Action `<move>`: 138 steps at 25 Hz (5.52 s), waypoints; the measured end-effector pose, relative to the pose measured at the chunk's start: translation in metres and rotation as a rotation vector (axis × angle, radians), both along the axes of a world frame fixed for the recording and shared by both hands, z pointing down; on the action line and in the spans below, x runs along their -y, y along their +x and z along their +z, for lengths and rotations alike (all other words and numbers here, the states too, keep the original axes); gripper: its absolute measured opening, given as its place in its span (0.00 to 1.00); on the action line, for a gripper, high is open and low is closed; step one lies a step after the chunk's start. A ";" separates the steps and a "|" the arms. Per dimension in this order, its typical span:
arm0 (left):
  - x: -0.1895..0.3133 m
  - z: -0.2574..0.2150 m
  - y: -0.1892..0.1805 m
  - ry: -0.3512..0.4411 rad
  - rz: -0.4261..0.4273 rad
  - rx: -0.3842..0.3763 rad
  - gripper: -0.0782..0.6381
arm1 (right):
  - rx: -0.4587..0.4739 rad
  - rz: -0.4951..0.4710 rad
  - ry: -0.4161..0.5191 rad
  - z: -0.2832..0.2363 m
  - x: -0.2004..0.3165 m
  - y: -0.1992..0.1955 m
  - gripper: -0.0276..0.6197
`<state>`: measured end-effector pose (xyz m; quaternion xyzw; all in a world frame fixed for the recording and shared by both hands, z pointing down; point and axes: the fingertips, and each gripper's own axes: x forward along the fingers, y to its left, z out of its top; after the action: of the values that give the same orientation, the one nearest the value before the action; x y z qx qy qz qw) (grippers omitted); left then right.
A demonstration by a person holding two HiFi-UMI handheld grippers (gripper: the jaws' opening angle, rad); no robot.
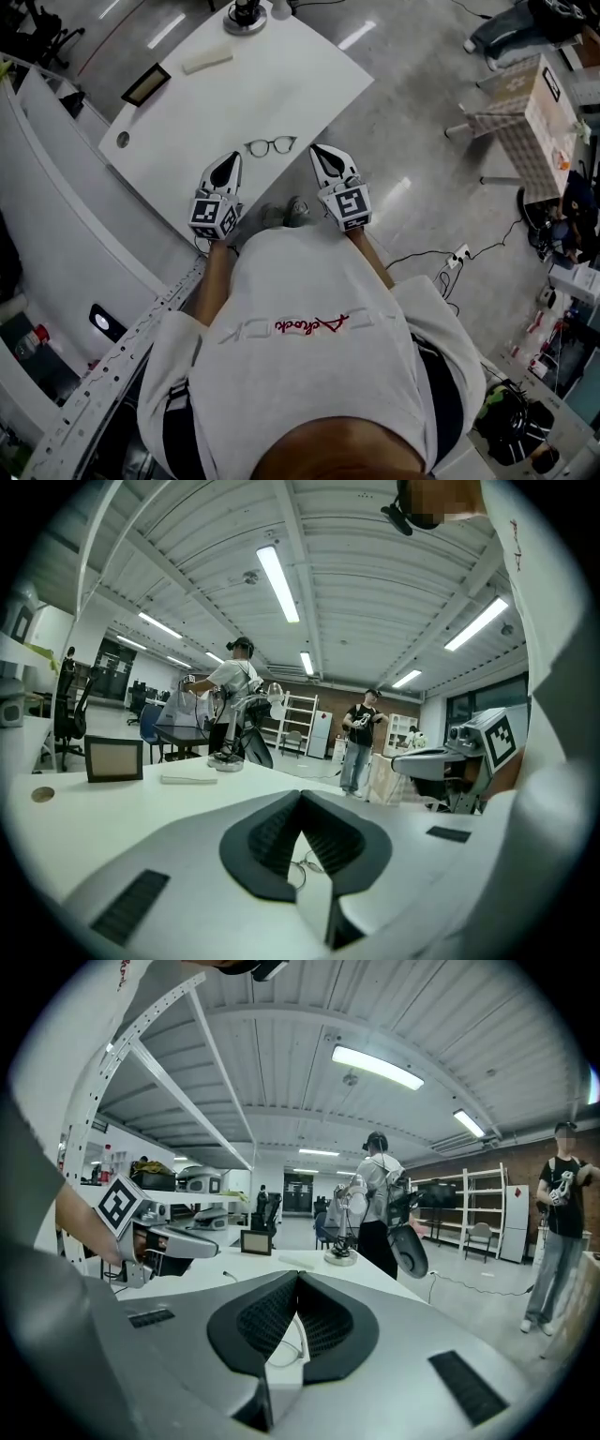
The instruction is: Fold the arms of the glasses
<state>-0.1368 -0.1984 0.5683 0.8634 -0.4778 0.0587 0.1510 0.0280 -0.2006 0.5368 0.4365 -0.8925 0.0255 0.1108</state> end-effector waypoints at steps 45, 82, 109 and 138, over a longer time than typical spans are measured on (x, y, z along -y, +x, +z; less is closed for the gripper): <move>0.024 0.140 -0.017 -0.159 0.399 0.611 0.14 | -0.583 -0.484 -0.130 0.167 0.029 -0.012 0.05; 0.041 0.138 0.036 0.027 0.831 0.858 0.15 | -0.634 -0.750 -0.020 0.156 0.031 -0.035 0.11; 0.054 0.149 0.043 -0.048 0.876 0.835 0.15 | -0.634 -0.901 -0.127 0.160 0.031 -0.055 0.11; 0.057 0.111 -0.018 -0.095 0.530 0.715 0.17 | -0.895 -0.955 -0.330 0.191 0.044 -0.076 0.08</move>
<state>-0.1550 -0.2553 0.6796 0.8736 -0.2588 0.4121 -0.0042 -0.0483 -0.2451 0.7278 -0.0602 -0.8399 -0.0737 0.5343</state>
